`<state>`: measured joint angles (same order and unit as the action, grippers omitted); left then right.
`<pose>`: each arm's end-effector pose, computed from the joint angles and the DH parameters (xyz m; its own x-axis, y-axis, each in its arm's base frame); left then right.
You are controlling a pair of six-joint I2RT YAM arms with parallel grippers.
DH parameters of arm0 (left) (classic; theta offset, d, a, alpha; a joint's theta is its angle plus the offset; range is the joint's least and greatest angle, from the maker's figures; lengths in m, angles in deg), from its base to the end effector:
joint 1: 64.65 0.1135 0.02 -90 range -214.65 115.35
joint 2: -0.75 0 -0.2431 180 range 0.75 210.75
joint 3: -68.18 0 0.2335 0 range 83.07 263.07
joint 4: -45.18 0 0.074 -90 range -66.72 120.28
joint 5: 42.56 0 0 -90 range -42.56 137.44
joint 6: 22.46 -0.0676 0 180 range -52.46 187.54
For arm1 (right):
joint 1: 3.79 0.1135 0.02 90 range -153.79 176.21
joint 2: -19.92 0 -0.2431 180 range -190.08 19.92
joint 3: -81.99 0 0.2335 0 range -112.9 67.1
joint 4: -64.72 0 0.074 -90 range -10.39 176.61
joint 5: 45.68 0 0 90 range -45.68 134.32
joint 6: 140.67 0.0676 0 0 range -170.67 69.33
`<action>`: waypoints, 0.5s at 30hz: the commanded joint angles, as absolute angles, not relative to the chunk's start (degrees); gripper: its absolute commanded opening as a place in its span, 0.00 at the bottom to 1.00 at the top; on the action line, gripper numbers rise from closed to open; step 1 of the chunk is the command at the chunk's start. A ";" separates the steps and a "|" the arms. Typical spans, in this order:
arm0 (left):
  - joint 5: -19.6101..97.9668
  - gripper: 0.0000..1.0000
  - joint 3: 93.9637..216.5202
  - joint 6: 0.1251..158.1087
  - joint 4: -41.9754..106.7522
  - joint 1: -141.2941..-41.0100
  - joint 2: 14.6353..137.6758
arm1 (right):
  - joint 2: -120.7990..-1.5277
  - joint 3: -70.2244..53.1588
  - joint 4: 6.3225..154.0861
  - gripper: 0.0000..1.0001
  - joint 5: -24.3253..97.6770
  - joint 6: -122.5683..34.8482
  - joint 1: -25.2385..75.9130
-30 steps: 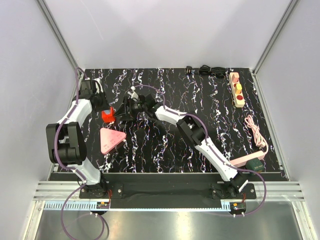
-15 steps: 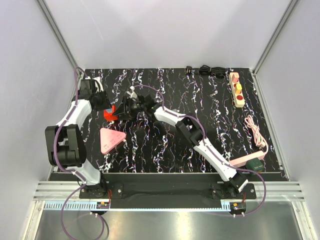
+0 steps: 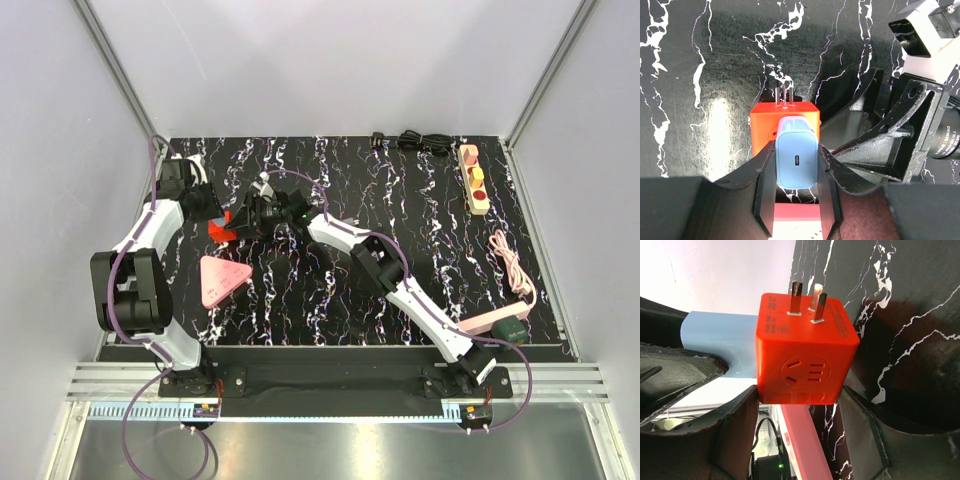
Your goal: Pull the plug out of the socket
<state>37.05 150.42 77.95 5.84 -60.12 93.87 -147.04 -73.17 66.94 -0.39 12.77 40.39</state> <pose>0.3523 0.0157 0.2042 -0.7602 -0.2385 -0.6043 -0.1017 0.9624 -0.2519 0.3999 0.4549 0.0910 -0.9585 -0.0451 -0.2814 -0.2849 0.1662 0.9440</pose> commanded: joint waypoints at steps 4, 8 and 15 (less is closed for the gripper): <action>34.34 0.00 150.92 78.61 8.49 -60.61 90.84 | -148.22 -75.72 65.37 0.61 0.46 14.19 40.95; 33.55 0.00 150.75 78.70 9.01 -60.61 90.92 | -148.57 -75.72 65.19 0.47 1.42 15.24 41.03; 33.64 0.00 150.22 78.61 9.54 -60.79 90.31 | -150.50 -79.49 72.37 0.00 5.72 17.44 41.65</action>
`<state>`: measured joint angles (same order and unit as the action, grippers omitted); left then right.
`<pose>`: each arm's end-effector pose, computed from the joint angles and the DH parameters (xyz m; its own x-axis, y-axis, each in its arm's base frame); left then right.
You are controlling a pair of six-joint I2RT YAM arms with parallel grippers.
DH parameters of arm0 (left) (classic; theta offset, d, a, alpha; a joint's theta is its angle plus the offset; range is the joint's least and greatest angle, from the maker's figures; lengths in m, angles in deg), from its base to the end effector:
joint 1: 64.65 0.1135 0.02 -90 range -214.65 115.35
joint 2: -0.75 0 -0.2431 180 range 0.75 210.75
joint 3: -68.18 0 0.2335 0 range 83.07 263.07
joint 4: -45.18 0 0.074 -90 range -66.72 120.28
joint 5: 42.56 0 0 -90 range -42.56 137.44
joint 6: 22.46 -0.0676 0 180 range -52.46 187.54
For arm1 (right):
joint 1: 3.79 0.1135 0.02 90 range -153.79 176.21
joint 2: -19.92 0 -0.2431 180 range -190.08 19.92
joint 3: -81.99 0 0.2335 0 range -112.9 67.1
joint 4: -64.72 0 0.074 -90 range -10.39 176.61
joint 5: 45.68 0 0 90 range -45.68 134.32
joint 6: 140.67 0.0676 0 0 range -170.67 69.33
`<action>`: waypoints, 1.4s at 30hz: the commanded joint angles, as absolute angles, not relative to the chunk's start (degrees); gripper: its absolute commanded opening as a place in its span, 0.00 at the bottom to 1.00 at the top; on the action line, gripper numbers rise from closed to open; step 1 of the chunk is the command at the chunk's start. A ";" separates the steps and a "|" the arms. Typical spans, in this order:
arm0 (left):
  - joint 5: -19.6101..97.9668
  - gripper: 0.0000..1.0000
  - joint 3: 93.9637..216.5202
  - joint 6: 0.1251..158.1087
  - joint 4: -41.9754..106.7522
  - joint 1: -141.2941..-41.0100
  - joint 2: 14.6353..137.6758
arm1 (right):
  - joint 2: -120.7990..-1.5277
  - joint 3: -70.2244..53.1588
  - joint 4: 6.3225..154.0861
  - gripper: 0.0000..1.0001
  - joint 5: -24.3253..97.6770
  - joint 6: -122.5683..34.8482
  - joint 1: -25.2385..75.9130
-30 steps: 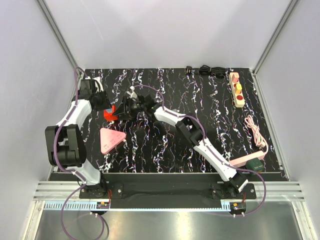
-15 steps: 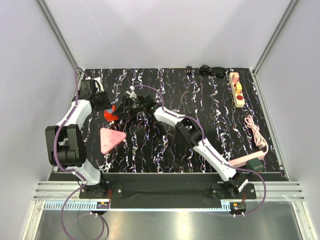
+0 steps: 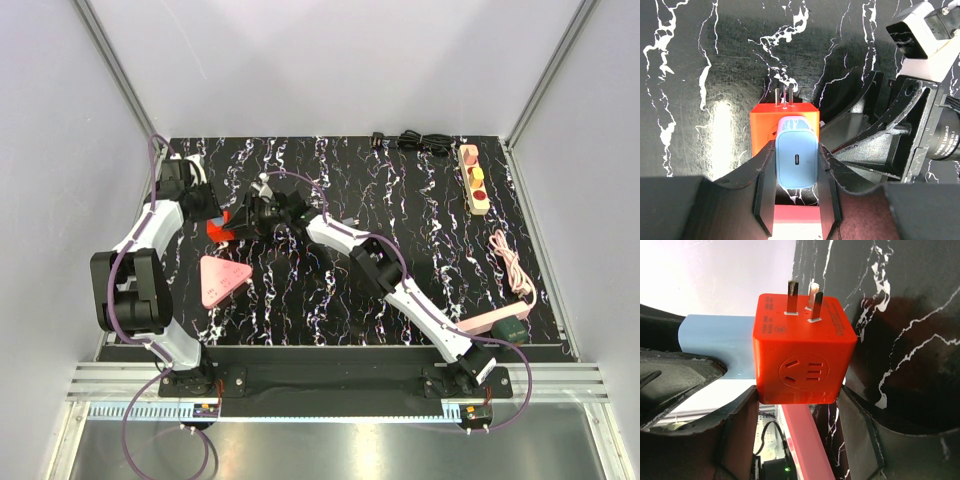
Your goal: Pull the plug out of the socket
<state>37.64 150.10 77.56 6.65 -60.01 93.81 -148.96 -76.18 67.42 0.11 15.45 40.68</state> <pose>0.3529 0.0171 0.2039 -0.7535 -0.2332 -0.6147 -0.1026 0.9652 -0.2404 0.4002 0.4589 0.0886 -0.9687 -0.0325 -0.2459 -0.2479 0.1633 0.9549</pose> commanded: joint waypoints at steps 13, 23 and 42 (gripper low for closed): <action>38.82 0.00 146.45 78.96 13.84 -61.58 83.30 | -150.06 -83.54 101.58 0.00 20.23 12.78 42.35; 40.50 0.00 144.50 79.23 16.15 -61.93 81.51 | -151.20 -86.53 103.95 0.00 20.15 12.52 42.35; 38.83 0.00 146.88 77.64 13.67 -61.93 84.07 | -137.23 -66.66 76.72 0.67 -4.18 -2.51 36.64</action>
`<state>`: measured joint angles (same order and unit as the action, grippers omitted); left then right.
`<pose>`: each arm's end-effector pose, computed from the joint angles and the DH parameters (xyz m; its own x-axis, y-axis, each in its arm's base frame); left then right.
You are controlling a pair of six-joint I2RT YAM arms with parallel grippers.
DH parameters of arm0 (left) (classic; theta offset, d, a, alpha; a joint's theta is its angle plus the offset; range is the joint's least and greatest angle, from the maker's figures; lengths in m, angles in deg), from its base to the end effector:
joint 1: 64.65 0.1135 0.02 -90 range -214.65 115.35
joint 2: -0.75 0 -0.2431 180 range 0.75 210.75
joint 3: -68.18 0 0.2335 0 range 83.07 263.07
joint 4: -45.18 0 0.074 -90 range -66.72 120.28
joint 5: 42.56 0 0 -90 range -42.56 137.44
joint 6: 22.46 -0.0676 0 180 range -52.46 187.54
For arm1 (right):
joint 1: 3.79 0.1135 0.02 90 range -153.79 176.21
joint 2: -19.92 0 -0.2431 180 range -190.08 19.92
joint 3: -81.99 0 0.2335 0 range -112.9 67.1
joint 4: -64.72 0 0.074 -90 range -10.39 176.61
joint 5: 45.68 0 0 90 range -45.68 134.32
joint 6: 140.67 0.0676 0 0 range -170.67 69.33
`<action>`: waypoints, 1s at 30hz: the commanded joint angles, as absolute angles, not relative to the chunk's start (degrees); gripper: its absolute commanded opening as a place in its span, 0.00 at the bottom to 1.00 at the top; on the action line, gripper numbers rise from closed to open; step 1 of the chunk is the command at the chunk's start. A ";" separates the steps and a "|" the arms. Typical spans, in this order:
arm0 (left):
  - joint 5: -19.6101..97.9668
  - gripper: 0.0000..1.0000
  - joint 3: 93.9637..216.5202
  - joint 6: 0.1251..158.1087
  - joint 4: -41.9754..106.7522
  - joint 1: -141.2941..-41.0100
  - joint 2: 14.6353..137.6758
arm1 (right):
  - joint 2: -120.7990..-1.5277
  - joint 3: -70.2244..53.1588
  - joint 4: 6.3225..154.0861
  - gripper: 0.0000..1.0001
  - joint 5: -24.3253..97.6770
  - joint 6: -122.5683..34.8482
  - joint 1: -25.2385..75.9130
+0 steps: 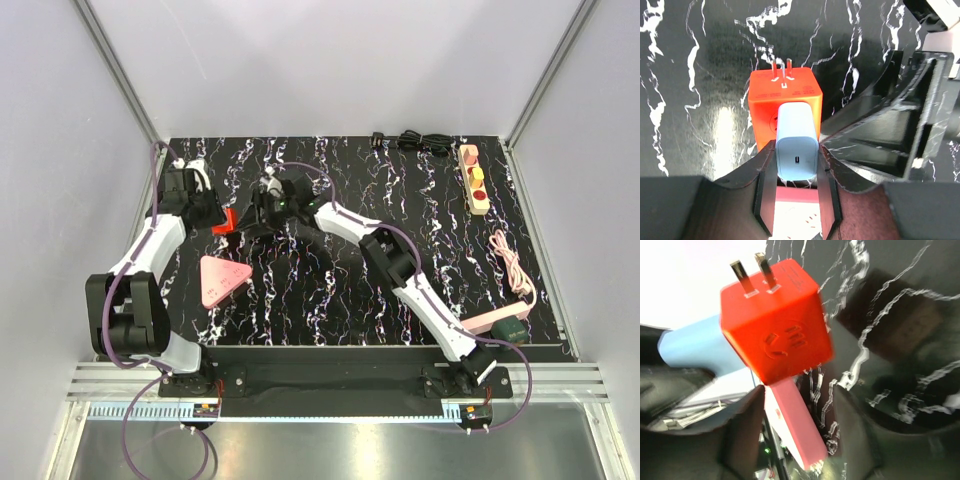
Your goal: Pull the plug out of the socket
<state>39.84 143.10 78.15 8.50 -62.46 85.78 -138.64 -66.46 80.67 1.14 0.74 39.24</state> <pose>0.3255 0.0035 0.2119 -0.7256 -0.2104 -0.6552 -0.0824 0.9718 -0.2208 0.3975 0.4343 0.1072 -0.9405 -0.0982 -0.3254 -0.3396 0.3052 0.8897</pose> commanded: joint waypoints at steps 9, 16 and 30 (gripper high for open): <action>36.37 0.00 147.15 77.73 13.67 -61.93 84.77 | -138.54 -66.57 69.15 0.90 -7.62 -1.37 36.81; 34.08 0.00 147.76 78.44 12.71 -61.93 85.74 | -143.46 -73.69 70.91 0.90 -8.07 -1.37 38.22; 32.15 0.00 148.11 78.61 12.00 -61.93 86.27 | -145.58 -76.17 70.30 0.78 -2.70 -3.83 39.10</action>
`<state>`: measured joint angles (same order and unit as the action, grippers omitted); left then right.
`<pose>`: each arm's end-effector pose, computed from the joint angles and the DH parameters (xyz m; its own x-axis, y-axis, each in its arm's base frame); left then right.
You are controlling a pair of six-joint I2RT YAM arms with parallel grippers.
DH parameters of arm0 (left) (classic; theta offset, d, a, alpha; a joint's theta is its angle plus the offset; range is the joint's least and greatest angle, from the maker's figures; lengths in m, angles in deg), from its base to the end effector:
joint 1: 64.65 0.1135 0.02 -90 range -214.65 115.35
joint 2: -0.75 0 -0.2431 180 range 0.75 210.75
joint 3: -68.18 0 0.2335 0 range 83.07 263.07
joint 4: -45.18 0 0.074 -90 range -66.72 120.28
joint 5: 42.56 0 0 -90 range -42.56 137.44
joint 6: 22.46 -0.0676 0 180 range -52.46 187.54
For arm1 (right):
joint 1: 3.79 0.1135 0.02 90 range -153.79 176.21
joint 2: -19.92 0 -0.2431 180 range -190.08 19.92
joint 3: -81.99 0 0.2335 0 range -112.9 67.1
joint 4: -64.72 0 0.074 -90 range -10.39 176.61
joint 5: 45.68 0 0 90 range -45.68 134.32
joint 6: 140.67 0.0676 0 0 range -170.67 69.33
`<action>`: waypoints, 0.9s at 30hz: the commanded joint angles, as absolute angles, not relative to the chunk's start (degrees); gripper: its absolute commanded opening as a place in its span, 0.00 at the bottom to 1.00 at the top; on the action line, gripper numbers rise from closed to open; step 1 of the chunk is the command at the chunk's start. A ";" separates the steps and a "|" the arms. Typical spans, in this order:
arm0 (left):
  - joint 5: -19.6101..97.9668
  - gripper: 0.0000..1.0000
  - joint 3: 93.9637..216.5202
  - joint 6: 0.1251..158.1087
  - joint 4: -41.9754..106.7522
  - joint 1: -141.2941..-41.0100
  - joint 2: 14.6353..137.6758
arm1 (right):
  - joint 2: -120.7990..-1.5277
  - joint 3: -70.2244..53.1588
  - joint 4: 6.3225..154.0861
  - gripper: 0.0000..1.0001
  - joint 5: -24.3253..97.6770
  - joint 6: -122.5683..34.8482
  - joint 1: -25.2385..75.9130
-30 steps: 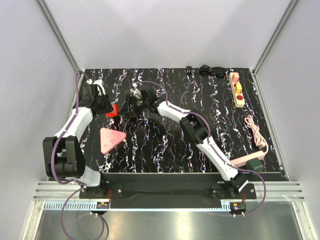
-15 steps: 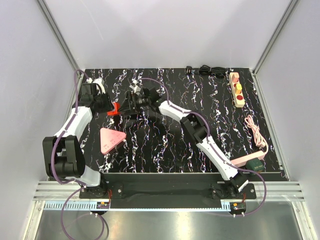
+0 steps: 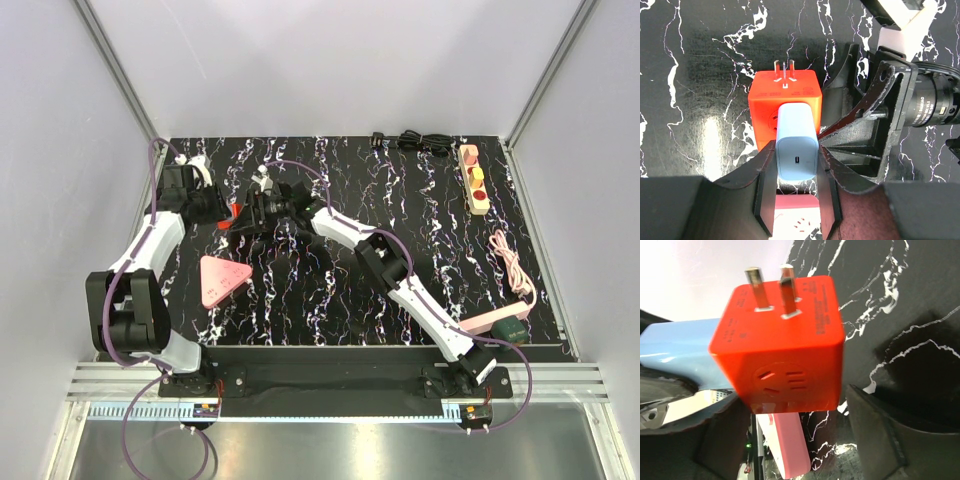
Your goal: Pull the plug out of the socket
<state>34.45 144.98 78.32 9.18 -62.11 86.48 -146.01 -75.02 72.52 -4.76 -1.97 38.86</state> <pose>0.3319 -0.0005 0.2209 -0.7148 -0.2141 -0.6658 -0.0182 0.9573 -0.2884 0.4065 0.4439 0.1024 -0.8729 -0.1351 -0.4688 -0.4852 0.1408 0.8630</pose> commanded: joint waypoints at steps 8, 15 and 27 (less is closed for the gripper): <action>31.62 0.00 148.64 78.52 11.21 -61.93 87.14 | -145.40 -76.34 67.48 0.73 -3.23 -4.53 39.01; 30.92 0.00 149.17 78.61 10.86 -61.93 87.58 | -146.11 -76.43 65.29 0.64 -3.58 -2.34 39.10; 31.01 0.00 148.99 78.35 11.30 -61.93 87.41 | -146.64 -77.92 66.67 0.00 1.50 8.03 39.10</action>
<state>33.81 146.49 78.30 9.03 -61.76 88.10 -146.99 -75.37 66.90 -3.12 2.45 38.95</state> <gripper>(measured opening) 0.349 0.684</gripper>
